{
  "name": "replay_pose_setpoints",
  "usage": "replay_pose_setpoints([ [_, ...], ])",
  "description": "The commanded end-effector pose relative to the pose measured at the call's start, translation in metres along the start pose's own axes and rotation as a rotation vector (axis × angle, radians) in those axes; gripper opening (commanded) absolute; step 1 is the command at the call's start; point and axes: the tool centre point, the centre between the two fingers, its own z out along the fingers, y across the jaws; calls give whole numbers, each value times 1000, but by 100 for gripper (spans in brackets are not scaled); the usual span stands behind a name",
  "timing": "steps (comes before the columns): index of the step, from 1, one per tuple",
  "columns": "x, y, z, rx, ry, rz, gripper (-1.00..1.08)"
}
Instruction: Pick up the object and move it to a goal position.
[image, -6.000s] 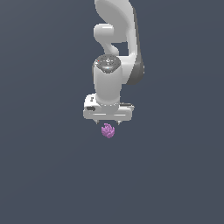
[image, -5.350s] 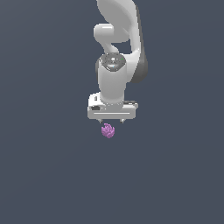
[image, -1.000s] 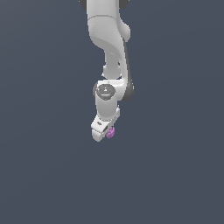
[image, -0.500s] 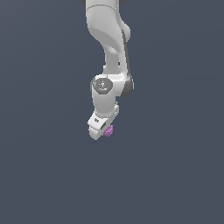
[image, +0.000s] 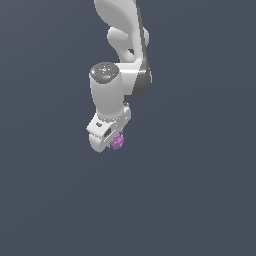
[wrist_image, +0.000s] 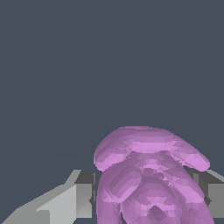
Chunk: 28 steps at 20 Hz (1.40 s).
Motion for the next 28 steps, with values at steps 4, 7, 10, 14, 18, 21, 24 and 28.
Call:
replay_pose_setpoints([
  [4, -9, 17, -60, 1, 1, -1, -100],
  [7, -14, 26, -92, 1, 1, -1, -100],
  [10, -19, 36, -122, 1, 1, -1, -100],
  [14, -24, 47, -157, 1, 1, 0, -100],
  [18, -27, 55, -181, 0, 0, 0, -100],
  [21, -29, 60, -195, 0, 0, 1, -100],
  [24, -30, 63, -204, 0, 0, 1, -100],
  [28, -31, 66, -210, 0, -1, 1, -100],
])
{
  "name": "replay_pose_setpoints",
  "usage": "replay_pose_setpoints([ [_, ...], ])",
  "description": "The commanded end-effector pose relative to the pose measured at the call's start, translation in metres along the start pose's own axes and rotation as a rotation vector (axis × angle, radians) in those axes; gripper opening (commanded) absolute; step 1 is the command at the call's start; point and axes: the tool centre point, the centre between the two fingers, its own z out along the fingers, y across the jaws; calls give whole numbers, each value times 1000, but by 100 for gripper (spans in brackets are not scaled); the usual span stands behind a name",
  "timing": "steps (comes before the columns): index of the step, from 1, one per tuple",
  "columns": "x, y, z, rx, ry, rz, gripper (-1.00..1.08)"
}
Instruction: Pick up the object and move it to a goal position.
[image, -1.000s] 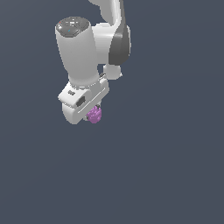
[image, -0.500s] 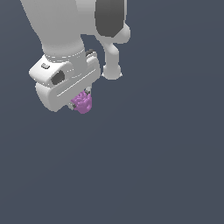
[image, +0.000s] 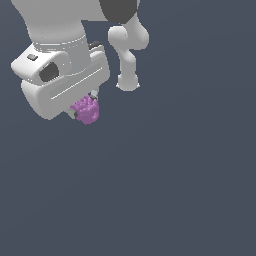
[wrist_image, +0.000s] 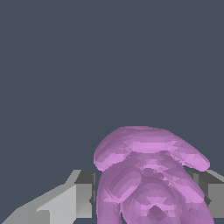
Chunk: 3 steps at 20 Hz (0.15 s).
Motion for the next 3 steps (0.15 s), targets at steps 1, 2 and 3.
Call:
replay_pose_setpoints([
  [1, 0, 1, -3, 1, 0, 0, -100],
  [2, 0, 1, -4, 1, 0, 0, -100],
  [3, 0, 2, -4, 1, 0, 0, -100],
])
